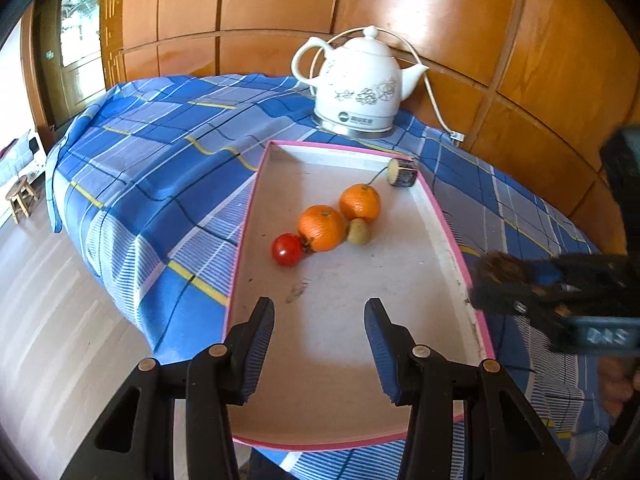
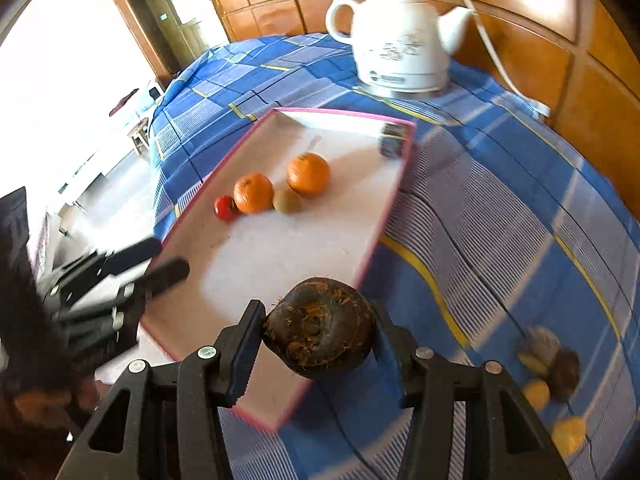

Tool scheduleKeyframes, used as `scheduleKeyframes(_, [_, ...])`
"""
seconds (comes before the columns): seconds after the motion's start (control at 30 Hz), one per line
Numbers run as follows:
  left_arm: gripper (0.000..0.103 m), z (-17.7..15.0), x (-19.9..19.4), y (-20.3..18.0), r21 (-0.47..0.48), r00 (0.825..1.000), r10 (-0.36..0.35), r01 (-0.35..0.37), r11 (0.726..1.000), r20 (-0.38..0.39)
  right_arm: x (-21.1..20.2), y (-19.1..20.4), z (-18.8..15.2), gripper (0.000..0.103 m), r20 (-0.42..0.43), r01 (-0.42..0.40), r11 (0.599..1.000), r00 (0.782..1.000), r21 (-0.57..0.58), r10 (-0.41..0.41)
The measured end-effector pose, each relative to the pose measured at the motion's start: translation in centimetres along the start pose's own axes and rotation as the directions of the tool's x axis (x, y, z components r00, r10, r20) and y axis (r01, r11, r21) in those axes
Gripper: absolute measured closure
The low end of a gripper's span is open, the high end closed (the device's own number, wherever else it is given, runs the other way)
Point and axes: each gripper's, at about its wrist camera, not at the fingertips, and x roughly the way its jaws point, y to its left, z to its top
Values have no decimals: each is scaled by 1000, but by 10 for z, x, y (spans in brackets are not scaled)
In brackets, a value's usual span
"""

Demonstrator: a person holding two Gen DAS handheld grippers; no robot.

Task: Organize fruits
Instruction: 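Carry the round dark brown chunk into the tray and open the right tool, then withdraw the right tool from the tray back to the items on the cloth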

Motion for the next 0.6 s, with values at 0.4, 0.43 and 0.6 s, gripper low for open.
scheduleKeyframes(0.4, [55, -2, 4, 13, -42, 1000, 3, -3, 999, -11, 30, -4, 30, 40, 38, 41, 998, 998, 50, -43])
scheduleKeyframes(0.43, [55, -2, 4, 13, -40, 1000, 0, 0, 999, -11, 28, -5, 30, 40, 44, 35, 998, 998, 55, -38])
scheduleKeyframes(0.6, [55, 0, 0, 5, -19, 1000, -7, 7, 1000, 3, 14, -7, 21, 40, 71, 34, 997, 997, 75, -39])
